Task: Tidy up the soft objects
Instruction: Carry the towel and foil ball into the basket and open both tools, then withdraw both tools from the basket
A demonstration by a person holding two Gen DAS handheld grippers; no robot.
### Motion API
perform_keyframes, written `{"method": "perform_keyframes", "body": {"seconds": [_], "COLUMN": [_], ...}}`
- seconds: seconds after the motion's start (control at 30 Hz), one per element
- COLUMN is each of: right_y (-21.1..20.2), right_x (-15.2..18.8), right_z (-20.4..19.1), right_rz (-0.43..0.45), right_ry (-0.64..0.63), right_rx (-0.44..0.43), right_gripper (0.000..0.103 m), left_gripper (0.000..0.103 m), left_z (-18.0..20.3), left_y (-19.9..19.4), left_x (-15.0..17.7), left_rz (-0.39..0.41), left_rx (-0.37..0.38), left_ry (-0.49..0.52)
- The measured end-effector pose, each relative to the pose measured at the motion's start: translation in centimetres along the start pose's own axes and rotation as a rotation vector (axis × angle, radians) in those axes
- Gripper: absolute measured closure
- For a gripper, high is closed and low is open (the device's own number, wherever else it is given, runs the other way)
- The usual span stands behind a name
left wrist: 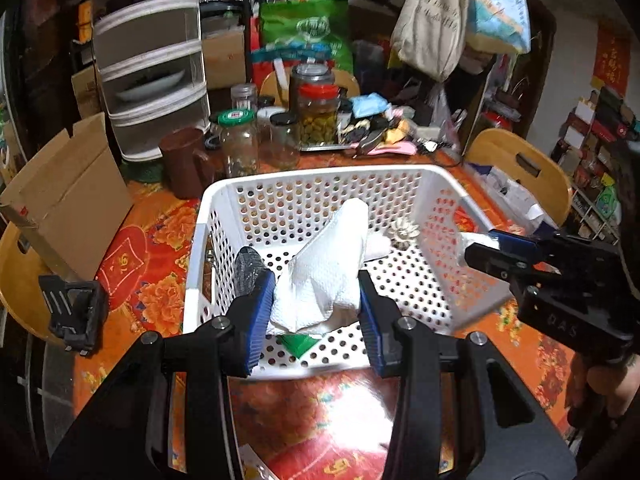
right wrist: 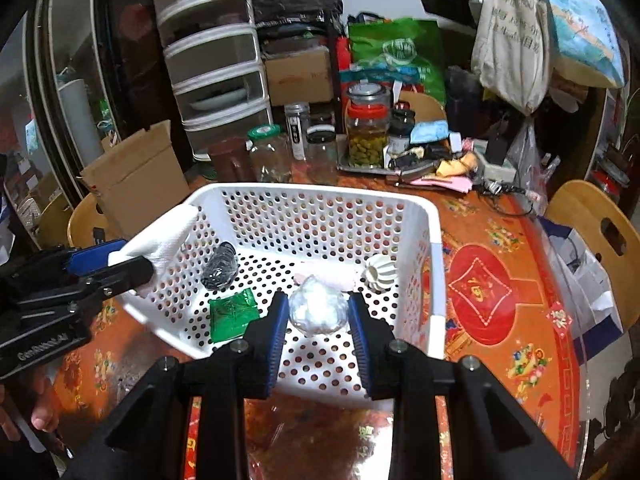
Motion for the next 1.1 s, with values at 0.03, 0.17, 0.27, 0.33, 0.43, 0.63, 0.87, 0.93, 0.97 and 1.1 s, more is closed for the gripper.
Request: {"method": "perform_keyframes", "body": {"seconds": [0.03,0.17,0.27,0.33,0.43,0.63,0.87,0.93,0.97,1.1], "right_y": [0.7,2.7,3.9,4.6,5.7,6.4,1.9,0.1,-1.0,-4.5], "right_x": [-0.2,-0.5,-0.5,-0.5,-0.5,-0.9,-1.2,-0.6,0.0,5.3], "right_z": [0.1,0.7,1.1,1.1,1.3,1.6,1.9,1.6,1.2,-0.9], "right_rz": [-0.016,-0.056,-0.081,-0.094,-0.114,-0.114,0.004,0.043,0.061,0.095], "right_ry": [-0.003,0.004,0.016,0.016,0.013,0.01,0.0,0.011,0.006,0.003], "right_rx": [0.012,0.006,0.007,0.009,0.016,0.018,0.032,0.01,-0.002,-0.037], "right_gripper": [0.073,0.073,0.073,0.073,0.073,0.072,0.027,0.027,0.027,0.018], "left_gripper": [0.065,0.065,0.065,0.065,0.065,0.05,0.001,0.002,0.001,0.0], "left_z": [0.0,0.0,0.1,0.0,0.0,0.4,-1.4,-2.1,-2.5,-6.0], "left_y": [1.0,3.5,4.8,5.5,6.8,7.9,2.7,0.6,-0.5,-5.5], "left_x": [-0.3,-1.1,-1.3,-1.3,-1.5,-1.4,-2.4,-2.0,-1.6,2.7], "left_rz": [-0.021,-0.056,-0.062,-0.068,-0.093,-0.093,0.065,0.075,0.086,0.136], "left_rx": [-0.001,-0.032,-0.063,-0.082,-0.087,-0.035,0.036,0.017,0.007,-0.063], "left_ry": [-0.007,-0.008,0.007,0.014,0.006,0.012,-0.055,-0.047,-0.033,0.013]}}
Point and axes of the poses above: each gripper's, at about its wrist camera, not at the fingertips, and y roughly the way its jaws point, z to its right, x to its underside, the point moved 5 cm from there along y, roughly the way its jaws point, and after that the axes turned 14 degrees about -y, right-handed, at the moved point
